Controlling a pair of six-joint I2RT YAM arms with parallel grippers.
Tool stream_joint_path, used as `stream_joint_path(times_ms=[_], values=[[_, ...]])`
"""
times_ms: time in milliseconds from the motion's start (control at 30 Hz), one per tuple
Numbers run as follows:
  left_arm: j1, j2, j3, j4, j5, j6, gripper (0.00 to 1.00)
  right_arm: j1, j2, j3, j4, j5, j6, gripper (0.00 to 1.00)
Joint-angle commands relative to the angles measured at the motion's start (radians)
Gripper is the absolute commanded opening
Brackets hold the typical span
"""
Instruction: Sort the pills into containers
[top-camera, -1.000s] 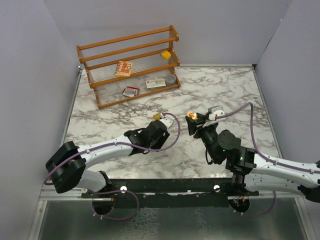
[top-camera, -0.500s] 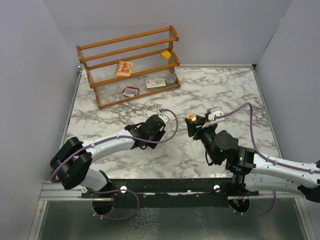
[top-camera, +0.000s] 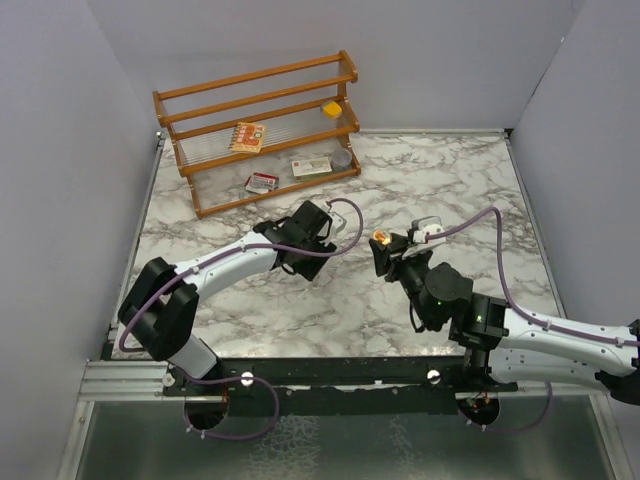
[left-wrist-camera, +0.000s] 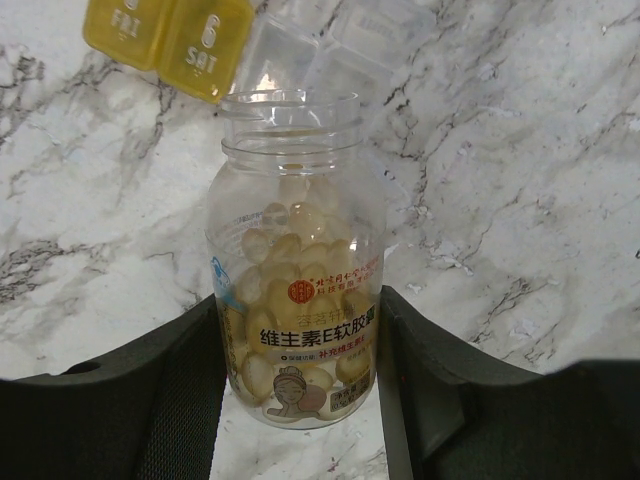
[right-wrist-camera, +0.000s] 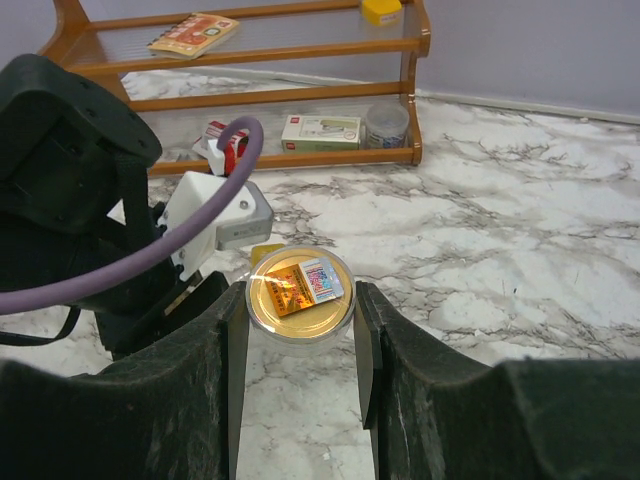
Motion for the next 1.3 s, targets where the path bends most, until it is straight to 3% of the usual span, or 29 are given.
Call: stream_joint_path(times_ms=[0, 833, 1267], values=[[-0.002, 0.031, -0.007, -0.052, 0.062, 0.05, 0.0, -0.001, 0.002, -0.011, 0.009, 0.018, 0.022, 0.01], [-0.002, 0.076, 0.001, -0.096, 0.086, 0.099, 0.0, -0.001, -0.009, -0.019, -0.015, 0.007, 0.061, 0.01], [-0.01, 0.134, 0.108, -0.182, 0.072, 0.134, 0.0, 0.0, -0.002, -0.018, -0.014, 0.01, 0.061, 0.01]])
